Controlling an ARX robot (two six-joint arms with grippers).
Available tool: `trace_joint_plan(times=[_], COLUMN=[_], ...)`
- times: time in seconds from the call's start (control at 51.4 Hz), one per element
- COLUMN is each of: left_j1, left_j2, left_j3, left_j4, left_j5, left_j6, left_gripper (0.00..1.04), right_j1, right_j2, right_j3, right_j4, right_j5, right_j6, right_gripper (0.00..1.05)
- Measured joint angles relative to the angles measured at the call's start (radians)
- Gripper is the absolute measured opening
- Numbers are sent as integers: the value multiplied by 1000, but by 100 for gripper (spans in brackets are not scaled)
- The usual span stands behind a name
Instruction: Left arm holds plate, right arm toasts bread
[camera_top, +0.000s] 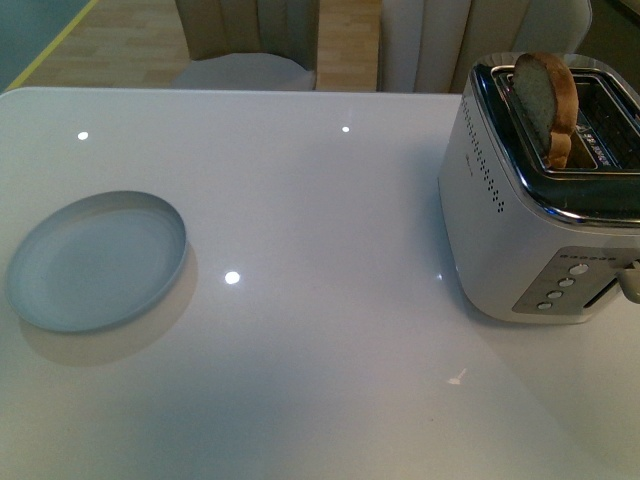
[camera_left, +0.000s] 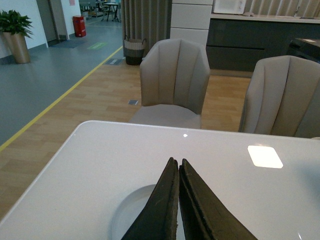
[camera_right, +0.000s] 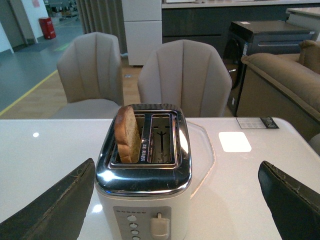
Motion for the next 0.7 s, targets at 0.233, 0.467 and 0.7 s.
trace_joint_plan(times=[0.233, 0.467, 0.7], left_j1=[0, 0, 0], left_j2=[-148, -261, -357], left_j3=[0, 0, 0], left_j4=[-130, -240, -335], left_j5=[0, 0, 0], left_j6=[1, 1, 2], left_gripper=[3, 3, 3], right_j1=[0, 0, 0], right_j2=[0, 0, 0], right_j3=[0, 0, 0], right_j4=[0, 0, 0], right_j5=[0, 0, 0], right_j6=[0, 0, 0], right_gripper=[96, 96, 96])
